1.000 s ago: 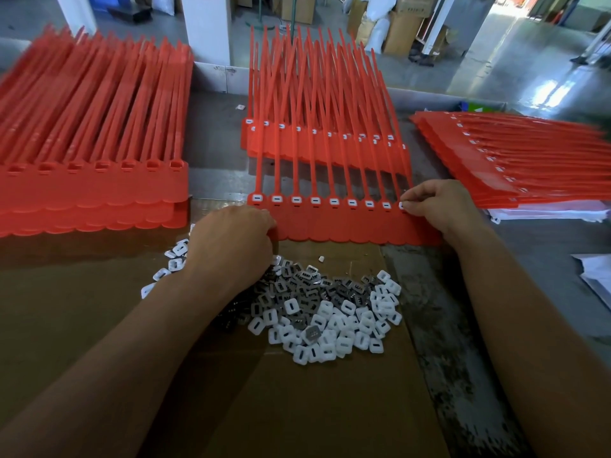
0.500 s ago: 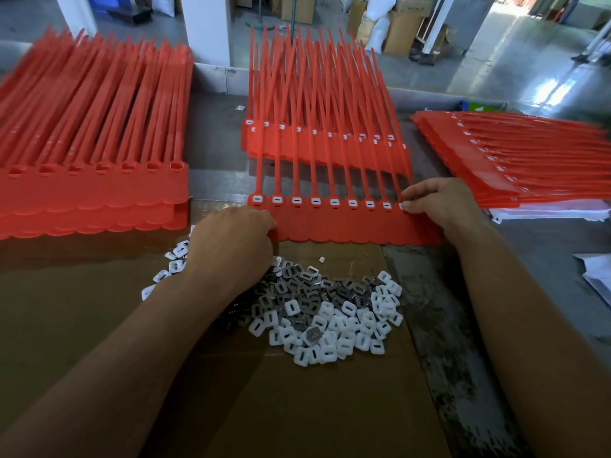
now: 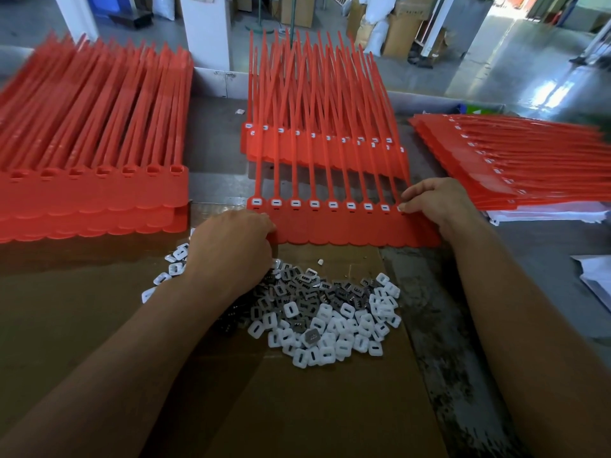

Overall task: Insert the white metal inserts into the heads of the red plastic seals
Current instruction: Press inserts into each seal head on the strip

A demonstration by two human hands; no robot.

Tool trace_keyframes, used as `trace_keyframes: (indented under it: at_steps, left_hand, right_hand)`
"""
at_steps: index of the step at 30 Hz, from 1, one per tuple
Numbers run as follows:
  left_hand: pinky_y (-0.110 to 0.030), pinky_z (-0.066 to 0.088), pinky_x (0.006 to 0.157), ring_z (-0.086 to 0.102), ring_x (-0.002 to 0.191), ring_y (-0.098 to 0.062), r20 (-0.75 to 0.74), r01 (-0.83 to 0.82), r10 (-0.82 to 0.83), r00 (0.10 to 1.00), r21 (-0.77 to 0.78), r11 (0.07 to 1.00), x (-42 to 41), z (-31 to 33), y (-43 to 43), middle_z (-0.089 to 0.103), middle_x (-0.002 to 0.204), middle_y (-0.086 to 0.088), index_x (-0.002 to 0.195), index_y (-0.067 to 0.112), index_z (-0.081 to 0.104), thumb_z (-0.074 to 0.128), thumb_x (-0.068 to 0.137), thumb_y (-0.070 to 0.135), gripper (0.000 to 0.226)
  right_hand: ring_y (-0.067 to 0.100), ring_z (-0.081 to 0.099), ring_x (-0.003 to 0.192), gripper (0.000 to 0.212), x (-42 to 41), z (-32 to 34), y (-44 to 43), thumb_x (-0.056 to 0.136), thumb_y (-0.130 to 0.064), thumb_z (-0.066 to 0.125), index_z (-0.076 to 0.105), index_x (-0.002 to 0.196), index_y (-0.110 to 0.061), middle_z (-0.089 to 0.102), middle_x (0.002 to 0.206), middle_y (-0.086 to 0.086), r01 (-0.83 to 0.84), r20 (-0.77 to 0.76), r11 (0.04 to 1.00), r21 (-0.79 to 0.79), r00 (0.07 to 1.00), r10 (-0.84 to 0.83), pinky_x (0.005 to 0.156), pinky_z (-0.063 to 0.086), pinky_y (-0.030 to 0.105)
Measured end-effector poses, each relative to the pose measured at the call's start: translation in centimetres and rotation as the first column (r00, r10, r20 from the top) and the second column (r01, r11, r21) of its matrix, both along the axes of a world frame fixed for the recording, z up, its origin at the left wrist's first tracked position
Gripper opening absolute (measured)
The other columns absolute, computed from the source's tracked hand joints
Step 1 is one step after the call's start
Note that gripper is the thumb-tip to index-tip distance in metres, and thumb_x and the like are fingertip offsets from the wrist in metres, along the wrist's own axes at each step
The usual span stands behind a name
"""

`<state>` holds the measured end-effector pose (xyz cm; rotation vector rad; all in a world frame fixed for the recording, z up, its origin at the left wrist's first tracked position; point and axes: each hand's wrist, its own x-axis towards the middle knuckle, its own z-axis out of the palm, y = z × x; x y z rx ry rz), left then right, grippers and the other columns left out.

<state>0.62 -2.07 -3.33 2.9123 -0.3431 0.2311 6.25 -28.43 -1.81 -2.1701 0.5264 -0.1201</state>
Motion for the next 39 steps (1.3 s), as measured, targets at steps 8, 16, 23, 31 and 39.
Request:
trace_keyframes:
  at_steps: [8, 16, 23, 31, 39]
  left_hand:
    - [-0.031, 0.045, 0.086, 0.056, 0.108, -0.017, -0.007, -0.001, 0.001, 1.0, 0.005, 1.0, -0.1, 0.1, -0.1, 0.062, 0.12, 0.005, 0.113, 0.023, 0.063, 0.042, 0.087, 0.012, 0.036]
    - [-0.032, 0.045, 0.085, 0.056, 0.107, -0.018, -0.015, -0.005, 0.005, 1.0, 0.016, 1.0, 0.0, 0.2, -0.1, 0.061, 0.119, 0.005, 0.113, 0.023, 0.062, 0.041, 0.087, 0.013, 0.035]
    - [-0.031, 0.044, 0.086, 0.056, 0.107, -0.018, -0.018, -0.007, 0.008, 1.0, 0.025, 1.0, 0.0, 0.2, -0.1, 0.061, 0.119, 0.004, 0.113, 0.022, 0.062, 0.041, 0.088, 0.014, 0.034]
    - [-0.03, 0.043, 0.084, 0.056, 0.107, -0.017, -0.018, -0.004, 0.005, 1.0, 0.028, 1.0, 0.0, 0.1, -0.1, 0.061, 0.12, 0.005, 0.113, 0.023, 0.062, 0.041, 0.088, 0.015, 0.034]
    - [-0.031, 0.044, 0.084, 0.056, 0.106, -0.018, -0.015, -0.004, 0.004, 1.0, 0.013, 1.0, -0.1, 0.2, 0.0, 0.062, 0.119, 0.005, 0.112, 0.023, 0.063, 0.041, 0.088, 0.015, 0.034]
  right_hand:
    - [0.013, 0.056, 0.082, 0.01, -0.4, -1.6, -0.6, 0.078, -0.007, 0.07, 0.063, 0.08, -0.014, 0.064, 0.089, 0.004, -0.035, 0.075, 0.993, -0.115, 0.996, 0.044, 0.075, 0.041, 0.025]
    - [0.017, 0.054, 0.107, 0.018, -2.8, -0.1, -0.1, 0.081, -0.021, 0.069, 0.066, 0.099, -0.018, 0.058, 0.116, 0.006, -0.132, 0.127, 0.931, -0.339, 0.974, 0.185, 0.086, 0.038, 0.026]
    - [-0.016, 0.054, 0.069, 0.007, -6.4, 2.8, 2.9, 0.082, -0.017, 0.068, 0.066, 0.087, -0.022, 0.061, 0.083, -0.016, -0.465, 0.063, 0.848, -0.256, 0.867, 0.494, 0.061, 0.037, -0.001]
    - [-0.001, 0.058, 0.071, 0.009, -8.0, 3.0, 3.2, 0.08, -0.02, 0.068, 0.064, 0.078, -0.028, 0.064, 0.075, -0.01, -0.625, -0.103, 0.732, -0.272, 0.775, 0.624, 0.07, 0.045, 0.016]
    - [-0.007, 0.058, 0.06, 0.017, -8.6, 2.1, 2.0, 0.068, -0.023, 0.08, 0.066, 0.076, -0.028, 0.066, 0.068, -0.012, -0.682, -0.244, 0.701, -0.21, 0.731, 0.638, 0.058, 0.045, 0.008]
